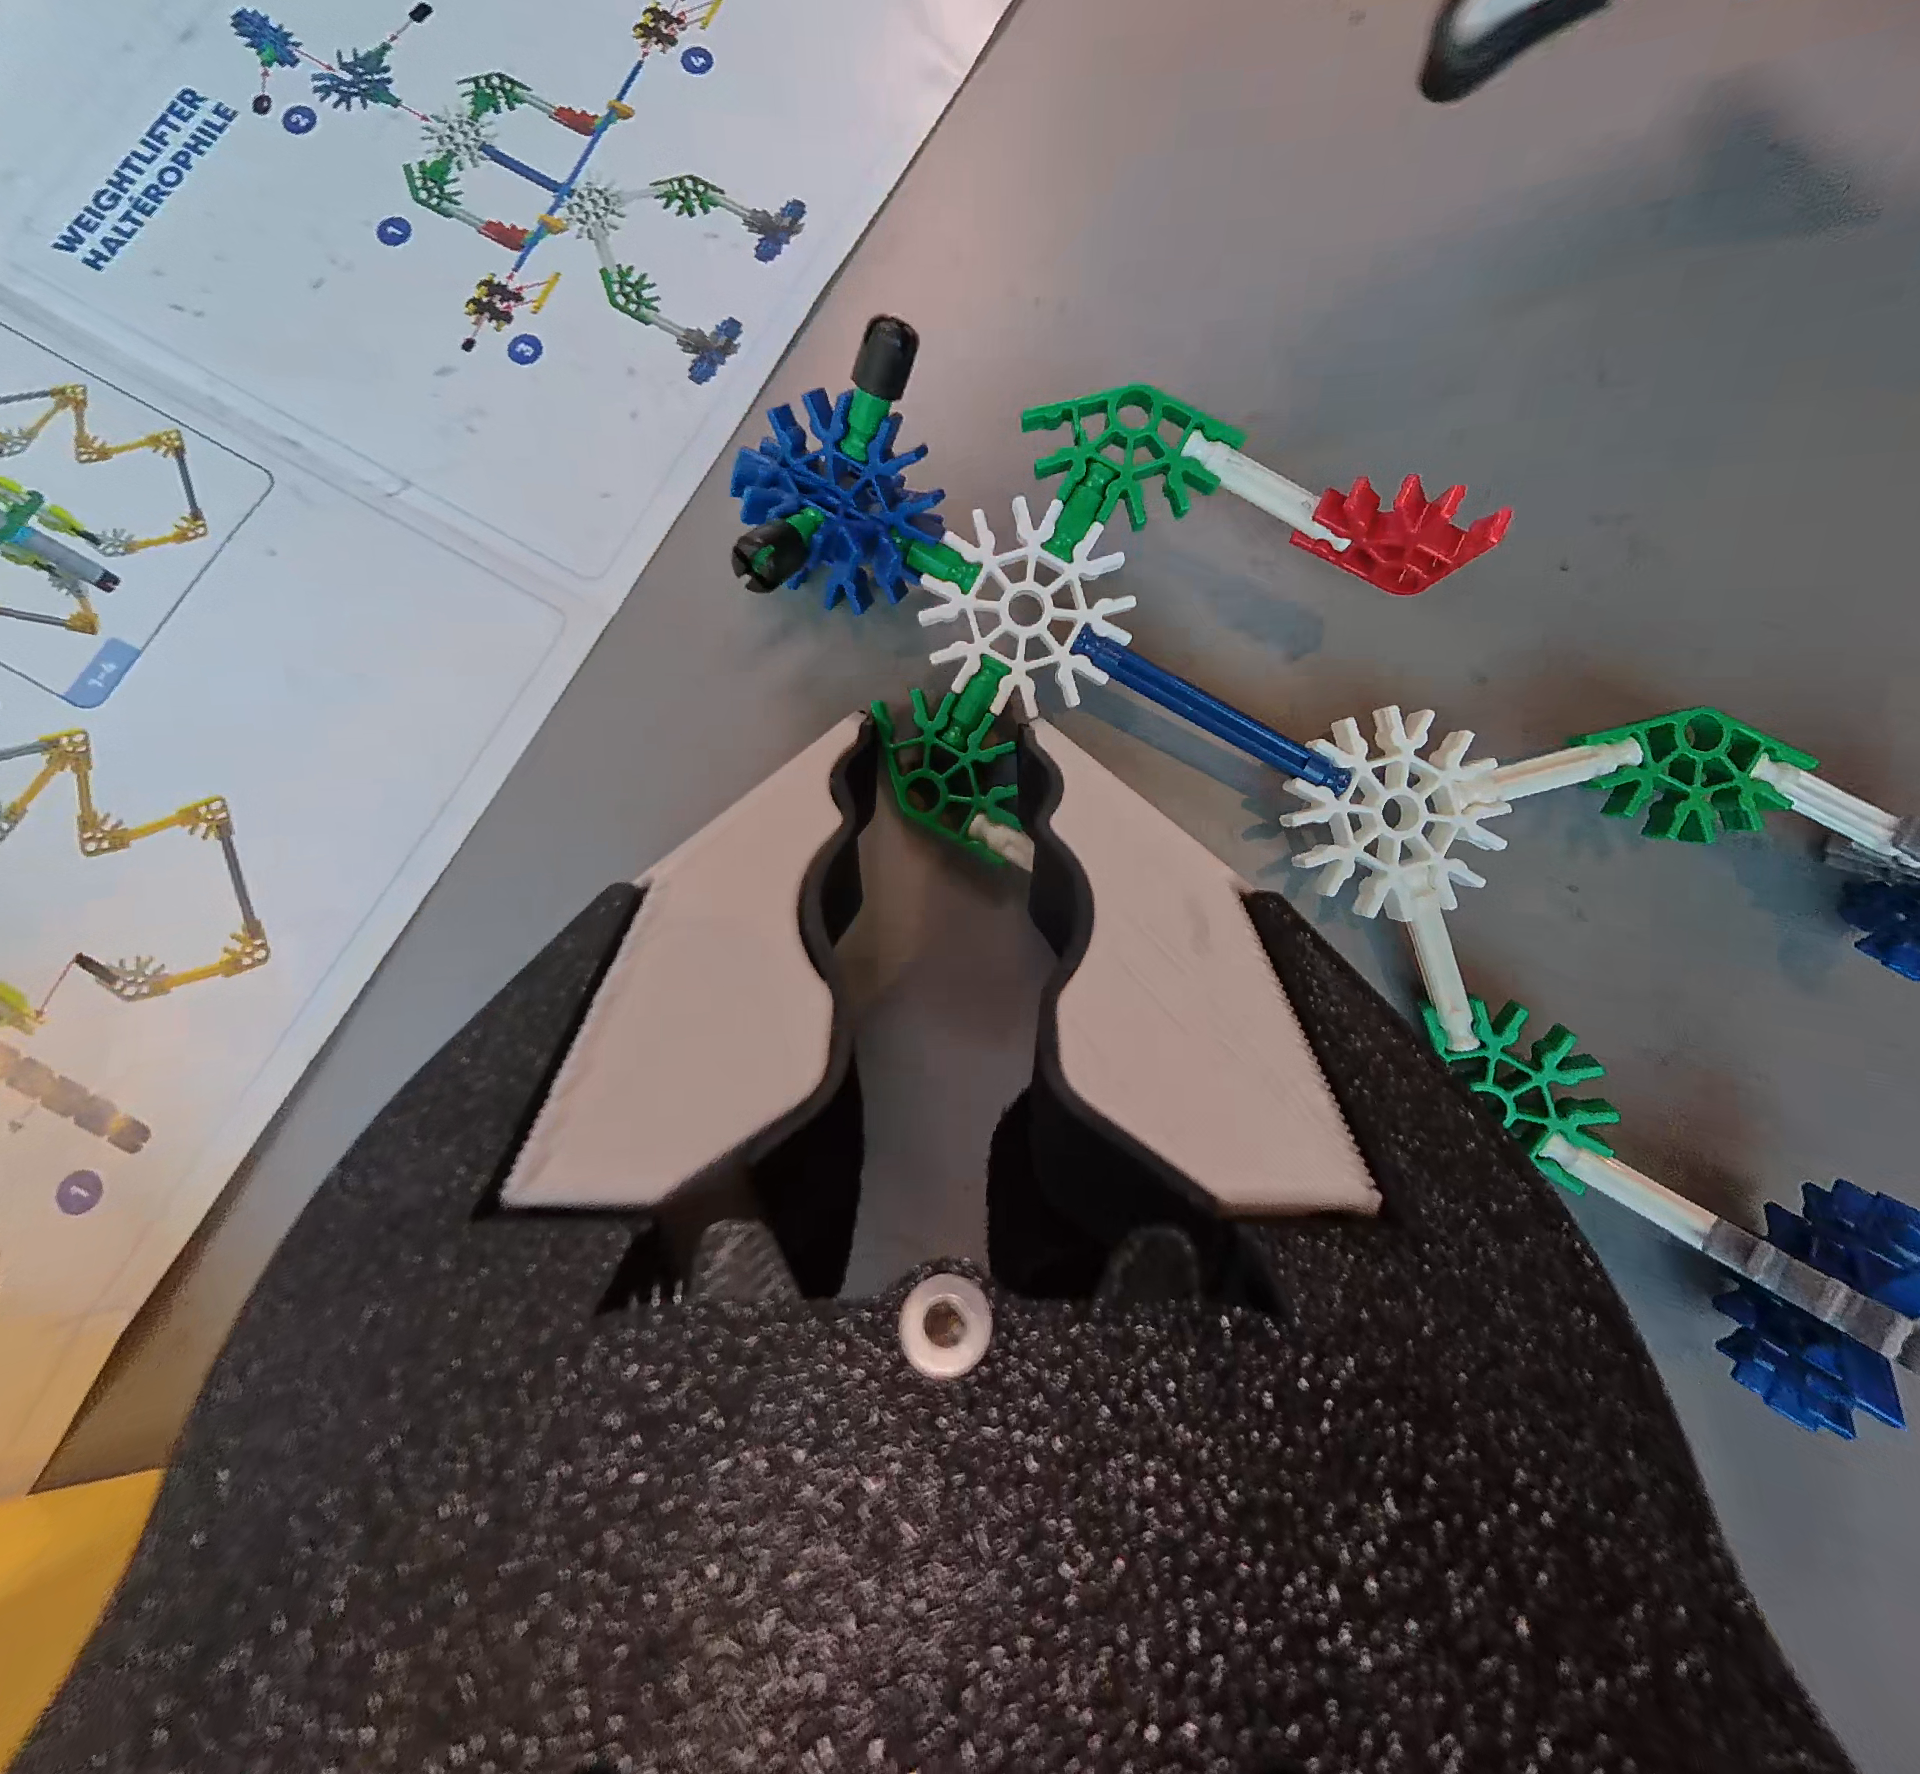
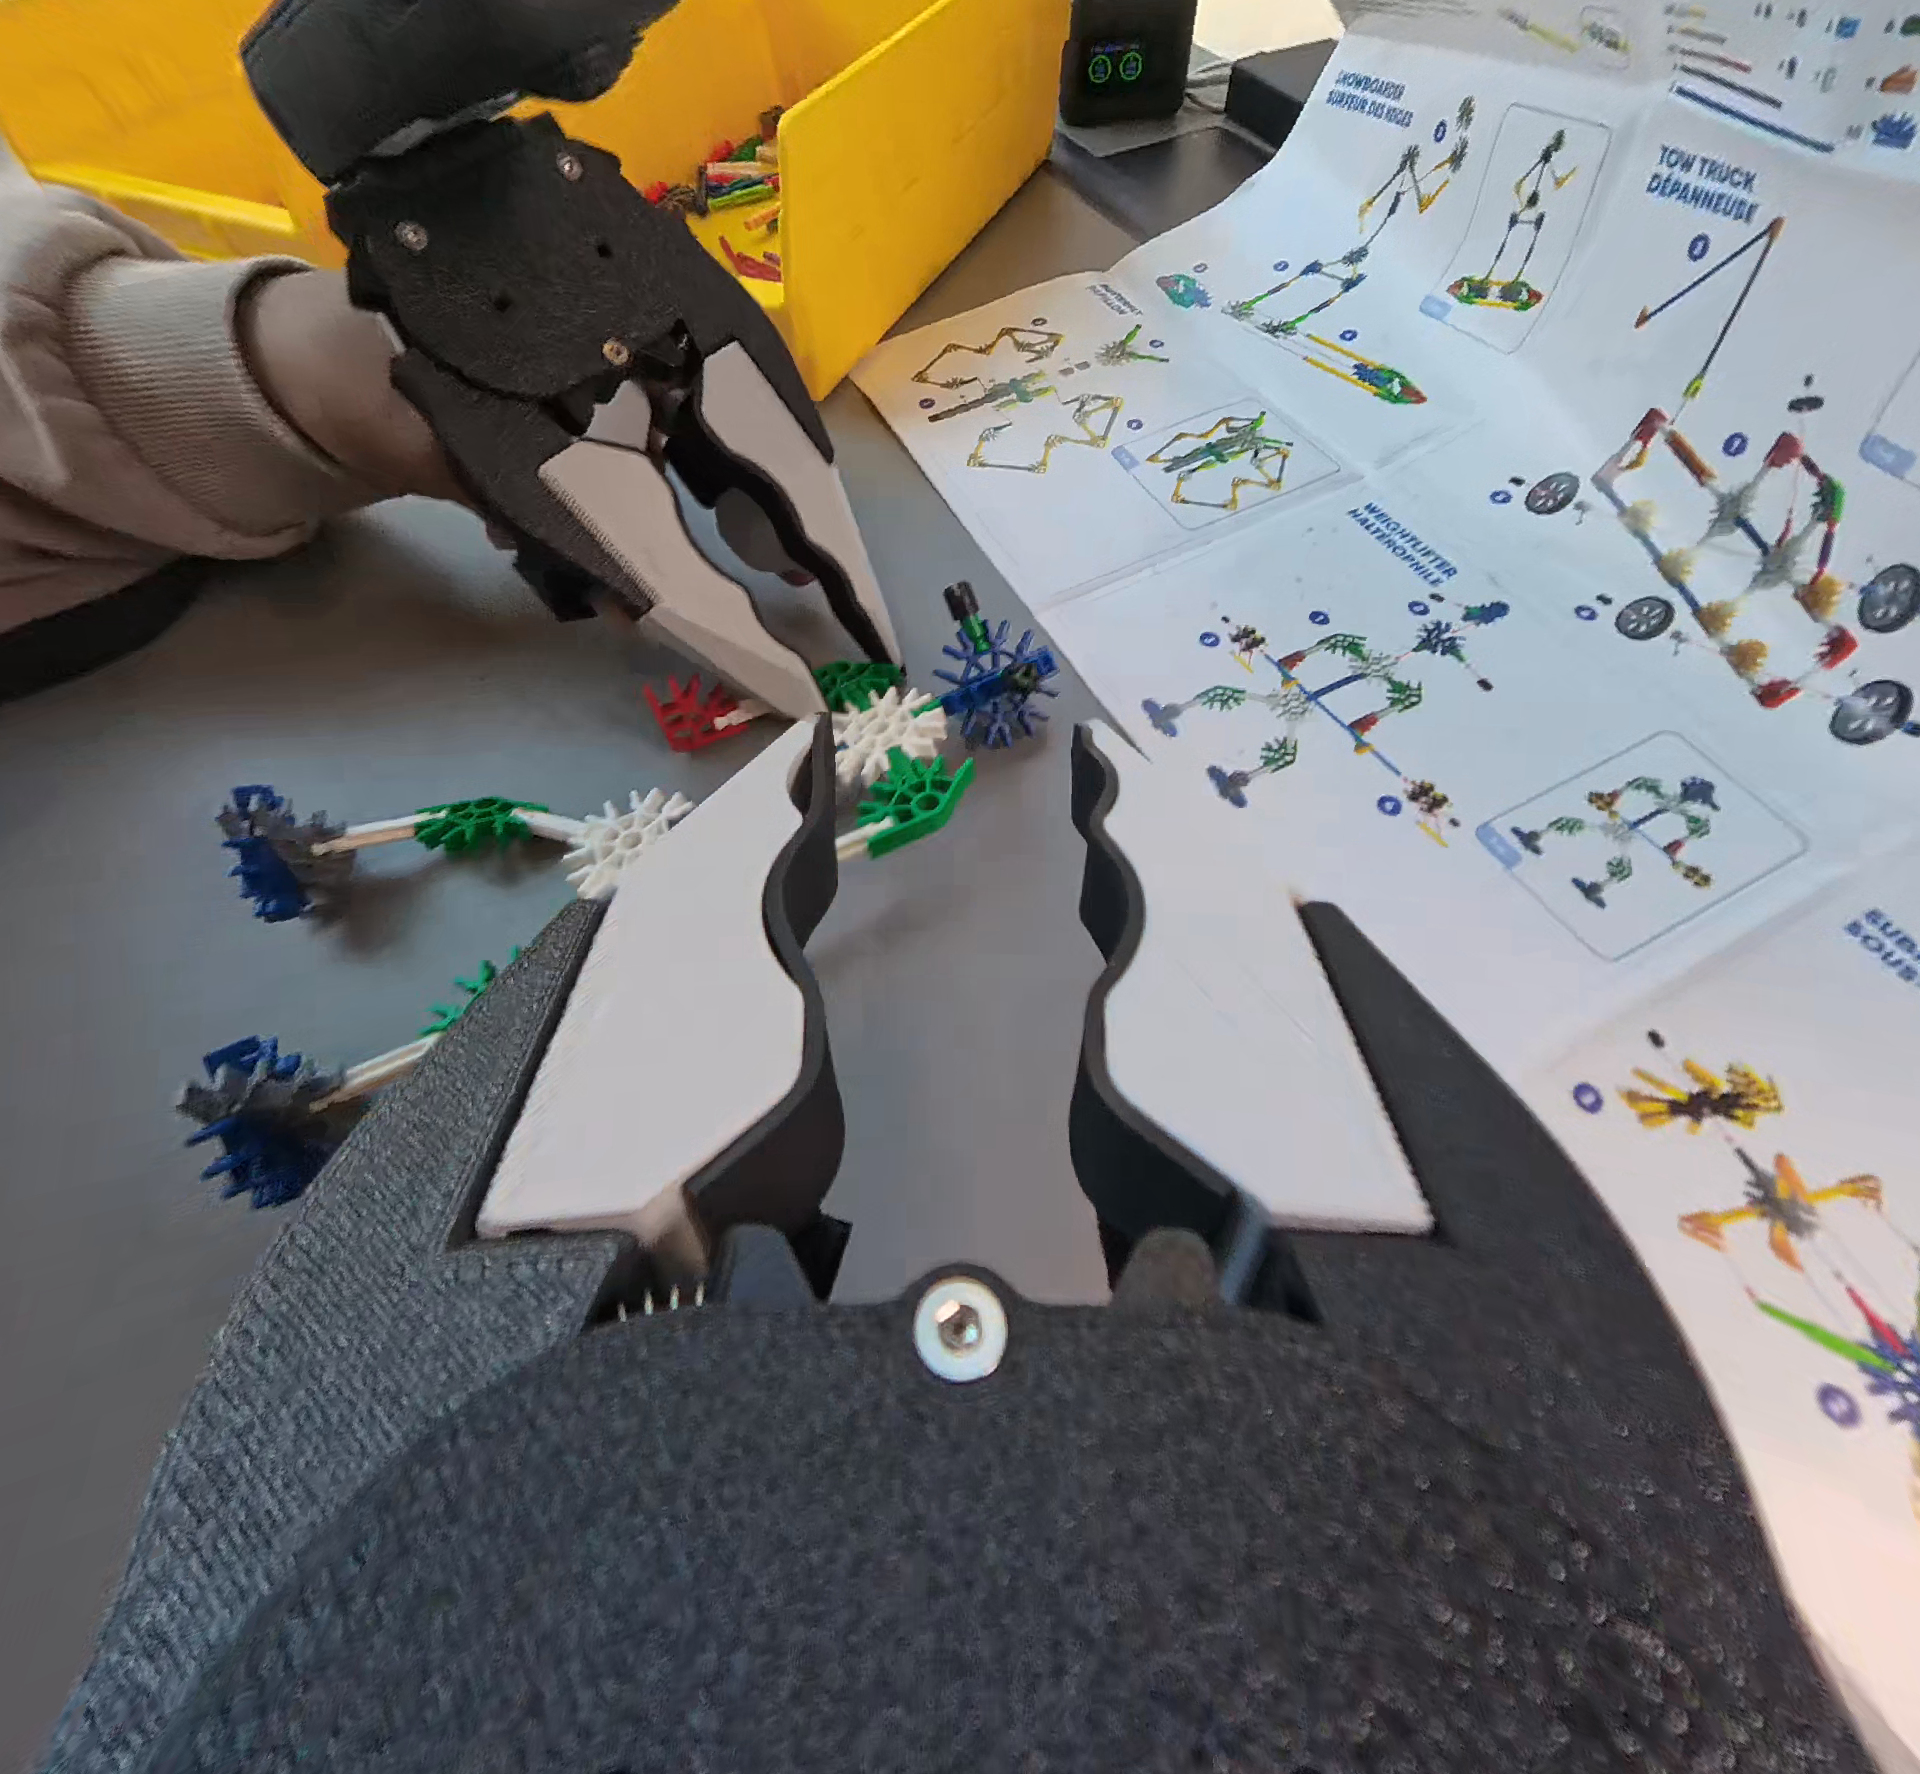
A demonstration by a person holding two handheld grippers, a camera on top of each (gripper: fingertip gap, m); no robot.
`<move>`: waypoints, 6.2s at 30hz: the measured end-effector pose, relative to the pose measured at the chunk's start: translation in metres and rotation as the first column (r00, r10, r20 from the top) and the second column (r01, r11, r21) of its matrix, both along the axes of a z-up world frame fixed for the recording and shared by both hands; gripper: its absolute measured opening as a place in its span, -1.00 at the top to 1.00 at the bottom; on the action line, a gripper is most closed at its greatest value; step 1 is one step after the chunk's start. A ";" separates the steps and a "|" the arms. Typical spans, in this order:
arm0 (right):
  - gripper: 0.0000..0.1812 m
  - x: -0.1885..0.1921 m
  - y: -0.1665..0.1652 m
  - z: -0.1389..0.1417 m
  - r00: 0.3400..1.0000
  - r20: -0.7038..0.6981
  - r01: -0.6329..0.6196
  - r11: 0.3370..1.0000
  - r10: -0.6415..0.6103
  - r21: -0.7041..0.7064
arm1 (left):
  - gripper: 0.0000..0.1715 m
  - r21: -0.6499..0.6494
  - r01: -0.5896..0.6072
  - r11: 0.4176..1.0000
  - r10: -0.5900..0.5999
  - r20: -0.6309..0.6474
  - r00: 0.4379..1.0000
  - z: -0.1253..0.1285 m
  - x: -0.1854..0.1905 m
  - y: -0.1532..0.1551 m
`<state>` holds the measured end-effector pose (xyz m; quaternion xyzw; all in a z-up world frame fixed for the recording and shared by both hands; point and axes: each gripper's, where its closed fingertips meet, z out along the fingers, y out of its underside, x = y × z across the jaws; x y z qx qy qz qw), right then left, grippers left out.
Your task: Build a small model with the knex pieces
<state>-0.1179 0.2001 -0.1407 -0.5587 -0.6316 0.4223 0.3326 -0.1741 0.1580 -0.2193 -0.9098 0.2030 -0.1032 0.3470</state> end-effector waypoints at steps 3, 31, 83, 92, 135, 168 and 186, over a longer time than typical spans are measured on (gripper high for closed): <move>0.51 0.014 -0.015 -0.018 0.998 0.028 -0.057 0.998 0.056 0.034 | 0.70 0.011 -0.011 1.000 0.011 0.005 1.000 0.000 -0.003 0.000; 0.30 0.013 0.025 0.021 0.944 -0.267 0.220 0.973 -0.195 0.068 | 0.48 0.367 -0.285 0.886 0.169 0.316 0.934 0.072 -0.027 -0.028; 0.82 0.013 -0.048 -0.051 0.982 0.145 -0.161 0.946 0.124 0.280 | 0.91 0.264 0.111 0.958 -0.096 -0.070 0.993 0.022 0.013 -0.045; 0.69 0.014 -0.033 -0.024 0.996 0.017 -0.086 0.987 0.084 0.133 | 0.68 0.327 -0.049 0.944 -0.040 0.262 0.964 0.058 0.004 -0.040; 0.83 0.008 0.034 0.014 0.924 -0.274 0.344 0.894 -0.267 0.289 | 0.49 0.478 -0.241 0.845 0.165 0.196 0.967 0.080 -0.025 -0.024; 0.85 0.013 0.026 0.016 0.935 -0.261 0.296 0.933 -0.239 0.204 | 0.57 0.090 -0.832 0.548 0.836 -0.082 0.542 0.100 -0.415 -0.296; 0.84 0.024 0.008 0.021 0.941 -0.295 0.227 0.956 -0.166 0.186 | 0.59 -0.221 -0.906 0.361 0.919 -0.083 0.386 0.001 -0.420 -0.261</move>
